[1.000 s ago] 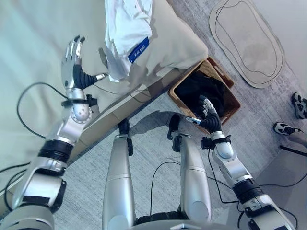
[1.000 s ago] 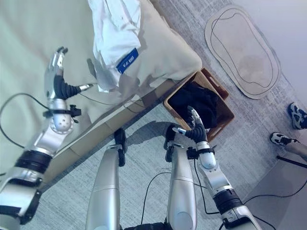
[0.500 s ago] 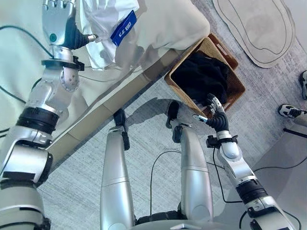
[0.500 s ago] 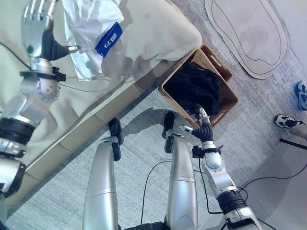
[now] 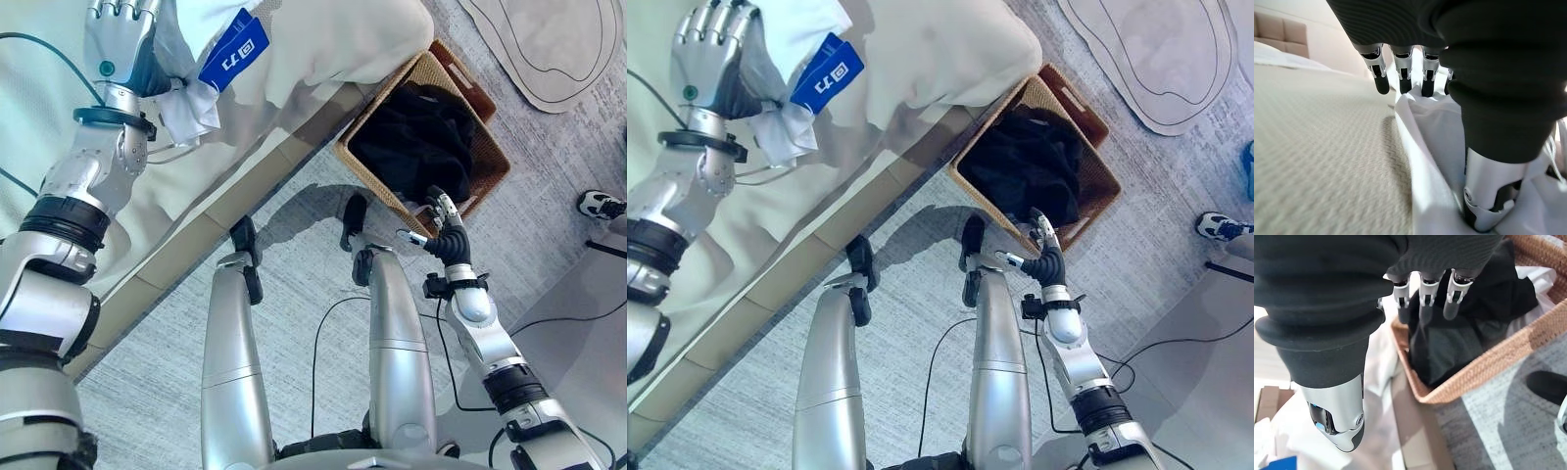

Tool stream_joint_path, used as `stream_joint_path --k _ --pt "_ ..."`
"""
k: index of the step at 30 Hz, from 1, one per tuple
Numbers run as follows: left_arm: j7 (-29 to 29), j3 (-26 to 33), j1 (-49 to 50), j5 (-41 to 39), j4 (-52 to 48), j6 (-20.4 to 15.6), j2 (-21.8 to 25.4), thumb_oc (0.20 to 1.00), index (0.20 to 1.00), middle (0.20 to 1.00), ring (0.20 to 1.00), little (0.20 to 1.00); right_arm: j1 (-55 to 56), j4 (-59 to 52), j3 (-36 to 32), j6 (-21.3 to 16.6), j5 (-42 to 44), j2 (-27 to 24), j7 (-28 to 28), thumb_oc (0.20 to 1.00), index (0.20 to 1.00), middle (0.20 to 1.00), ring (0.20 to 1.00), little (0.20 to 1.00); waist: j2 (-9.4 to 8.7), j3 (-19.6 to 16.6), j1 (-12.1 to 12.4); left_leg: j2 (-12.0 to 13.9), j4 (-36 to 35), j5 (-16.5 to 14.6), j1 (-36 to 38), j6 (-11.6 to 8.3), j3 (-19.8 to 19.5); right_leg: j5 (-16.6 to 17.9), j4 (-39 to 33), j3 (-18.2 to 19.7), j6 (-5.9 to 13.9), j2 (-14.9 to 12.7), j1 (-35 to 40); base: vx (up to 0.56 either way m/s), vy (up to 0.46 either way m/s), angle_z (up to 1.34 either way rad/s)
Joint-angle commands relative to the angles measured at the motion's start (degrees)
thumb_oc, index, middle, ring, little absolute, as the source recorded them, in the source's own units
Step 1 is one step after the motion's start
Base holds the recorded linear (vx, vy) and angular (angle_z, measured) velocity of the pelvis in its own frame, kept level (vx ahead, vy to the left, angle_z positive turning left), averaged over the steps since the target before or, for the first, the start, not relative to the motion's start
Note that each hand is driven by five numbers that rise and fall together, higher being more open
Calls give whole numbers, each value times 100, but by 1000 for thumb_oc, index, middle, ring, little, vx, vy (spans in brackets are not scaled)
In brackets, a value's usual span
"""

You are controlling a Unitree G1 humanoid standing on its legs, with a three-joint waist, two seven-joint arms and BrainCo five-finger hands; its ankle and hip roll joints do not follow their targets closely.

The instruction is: Pick up clothes into the bucket

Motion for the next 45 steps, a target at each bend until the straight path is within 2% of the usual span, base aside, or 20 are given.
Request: stream_joint_path --k 1,4,5,6,7,15,24,25,26,27,28,31,32,33,34,37,38,42,45 --pt "-356 -238 -359 261 543 43 162 1000 1000 1000 1000 1000 162 -417 -145 -312 142 -353 -32 1000 1000 1000 1000 1000 245 -232 -193 -39 -129 -11 -142 240 37 530 -506 150 588 -85 113 3 52 -4" --pt "-501 -540 -547 417 687 53 103 1000 1000 1000 1000 1000 151 -428 -124 -327 198 -377 29 1000 1000 1000 1000 1000 236 -257 -227 -59 -120 -13 -172 248 52 561 -538 152 598 -92 101 0 41 -1" --pt "-575 -649 -582 486 713 46 85 784 784 784 784 784 152 -439 -126 -328 216 -385 51 1000 1000 1000 1000 1000 229 -265 -231 -67 -112 -18 -190 250 57 571 -541 160 604 -86 88 7 40 2" --pt "-667 -700 -585 522 694 36 98 288 288 288 288 288 150 -446 -140 -325 231 -405 66 1000 1000 1000 1000 1000 232 -278 -234 -70 -118 -22 -190 252 59 579 -554 166 605 -91 90 0 0 0" --pt "-688 -717 -590 530 647 17 117 200 200 200 200 200 162 -433 -147 -323 254 -407 82 1000 1000 1000 1000 1000 234 -288 -227 -77 -121 -22 -187 252 57 580 -556 168 603 -95 91 0 0 0" --pt "-738 -259 -35 366 427 -125 13 200 200 200 200 200 105 -266 -150 -292 185 -299 69 1000 1000 1000 1000 1000 263 -363 -163 -102 -255 -12 36 252 86 613 -689 180 591 -121 239 -1 12 0" --pt "-637 484 1133 149 117 -277 -458 200 200 200 200 200 -84 71 -40 -191 -81 -292 -86 1000 1000 1000 1000 1000 332 -388 -15 -120 -953 170 1046 223 122 694 -1205 108 563 -165 1154 -20 11 -4" --pt "-612 542 1217 140 106 -290 -544 200 200 200 200 200 -112 113 -39 -180 -113 -279 -103 1000 1000 1000 1000 1000 314 -376 -23 -157 -1058 385 1073 258 161 875 -1344 72 497 -202 1216 0 0 0" --pt "-589 611 1353 109 98 -318 -654 200 200 200 200 200 -162 190 -20 -167 -137 -277 -137 1000 1000 1000 1000 1000 339 -398 7 -159 -1175 251 1300 208 108 731 -1376 60 558 -186 1415 -81 -19 5" --pt "-561 733 1537 59 -73 -352 -742 200 200 200 200 200 -208 216 -58 -151 -161 -272 -163 1000 1000 1000 1000 1000 337 -392 29 -193 -1339 461 1378 238 133 900 -1532 20 503 -225 1502 3 -27 10" --pt "-551 833 1715 64 -191 -360 -808 200 200 200 200 200 -228 227 -45 -129 -203 -269 -179 1000 1000 1000 1000 1000 350 -405 43 -210 -1505 521 1563 233 118 926 -1652 -13 501 -220 1682 -70 -39 15" --pt "-553 976 2087 -7 -454 -489 -1016 200 200 200 200 200 -269 354 -70 -106 -235 -238 -228 1000 1000 1000 1000 1000 376 -433 115 -239 -1753 601 1879 219 83 939 -1831 -73 494 -226 2012 23 -40 7" --pt "-628 1125 2519 -66 -866 -624 -1234 200 200 200 200 200 -310 413 -103 -58 -321 -206 -265 1000 1000 1000 1000 1000 408 -488 212 -251 -2038 677 2218 195 48 934 -2002 -149 497 -243 2346 29 -37 3" --pt "-628 1125 2519 -66 -866 -624 -1234 200 200 200 200 200 -310 413 -103 -58 -321 -206 -265 1000 1000 1000 1000 1000 408 -488 212 -251 -2038 677 2218 195 48 934 -2002 -149 497 -243 2346 75 -62 12" --pt "-655 1199 2848 -142 -1035 -733 -1454 200 200 200 200 200 -331 533 -110 -27 -362 -178 -291 1000 1000 1000 1000 1000 436 -514 261 -270 -2281 745 2552 176 -4 939 -2163 -222 493 -239 2667 69 -41 15" --pt "-738 1242 3136 -224 -1297 -841 -1665 200 200 200 200 200 -351 554 -109 18 -440 -174 -311 1000 1000 1000 1000 1000 456 -567 327 -264 -2486 797 2836 158 -29 945 -2303 -276 497 -249 2973 78 -54 9" --pt "-795 1265 3424 -333 -1568 -966 -1841 200 200 200 200 200 -377 613 -97 39 -491 -152 -318 1000 1000 1000 1000 1000 482 -627 395 -252 -2689 832 3136 141 -96 933 -2434 -341 500 -244 3263 100 -55 10" --pt "-954 1295 3754 -545 -2025 -1157 -2008 200 200 200 200 200 -395 630 -75 88 -676 -178 -327 1000 1000 1000 1000 1000 514 -712 482 -239 -2913 871 3502 138 -148 928 -2581 -417 498 -228 3637 83 -56 7" --pt "-1212 1301 4064 -755 -2759 -1432 -1997 200 200 200 200 200 -480 666 27 161 -1143 -310 -394 1000 1000 1000 1000 1000 564 -896 622 -199 -3224 919 3961 107 -236 896 -2828 -530 503 -206 4130 113 -63 10"
